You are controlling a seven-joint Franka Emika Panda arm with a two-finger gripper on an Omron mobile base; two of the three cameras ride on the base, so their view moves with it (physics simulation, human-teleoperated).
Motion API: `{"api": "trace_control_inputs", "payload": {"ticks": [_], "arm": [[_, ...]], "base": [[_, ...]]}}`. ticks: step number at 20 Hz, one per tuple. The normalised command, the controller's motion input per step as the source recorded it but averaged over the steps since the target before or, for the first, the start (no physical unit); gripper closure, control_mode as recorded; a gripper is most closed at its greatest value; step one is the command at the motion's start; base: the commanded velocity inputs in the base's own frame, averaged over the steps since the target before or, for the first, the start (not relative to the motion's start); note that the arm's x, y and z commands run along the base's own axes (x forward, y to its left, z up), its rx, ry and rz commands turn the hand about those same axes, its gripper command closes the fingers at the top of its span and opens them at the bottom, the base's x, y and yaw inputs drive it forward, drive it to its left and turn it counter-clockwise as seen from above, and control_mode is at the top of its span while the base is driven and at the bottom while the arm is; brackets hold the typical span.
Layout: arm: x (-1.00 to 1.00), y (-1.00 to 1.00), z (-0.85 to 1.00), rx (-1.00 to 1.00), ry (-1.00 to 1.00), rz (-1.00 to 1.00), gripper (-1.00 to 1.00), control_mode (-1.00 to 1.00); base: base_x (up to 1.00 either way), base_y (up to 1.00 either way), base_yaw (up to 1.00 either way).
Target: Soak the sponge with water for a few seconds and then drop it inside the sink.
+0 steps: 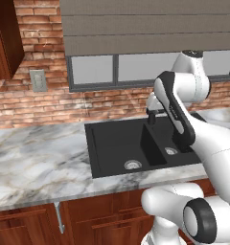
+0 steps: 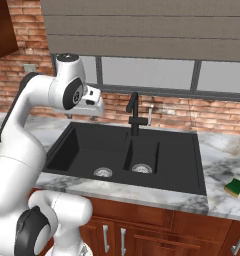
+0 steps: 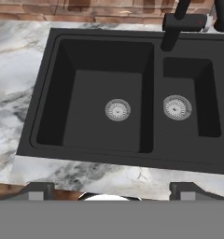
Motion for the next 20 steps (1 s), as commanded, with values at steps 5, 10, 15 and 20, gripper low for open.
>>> {"api": "trace_control_inputs", "payload": {"ticks": [5,10,15,20], "arm": [[0.0,-0.29,0.01,0.0,-0.06,0.0,-1.0,-1.0],[0.0,-0.17,0.09,0.0,-0.08,0.0,-1.0,-1.0],[-0.04,-0.17,0.08,0.0,-0.11,0.0,-1.0,-1.0],[-0.08,-0.19,0.03,0.0,-0.13,0.0,-1.0,-1.0]], "base": [[0.0,0.0,0.0],[0.0,0.0,0.0],[0.0,0.0,0.0],[0.0,0.0,0.0]]}}
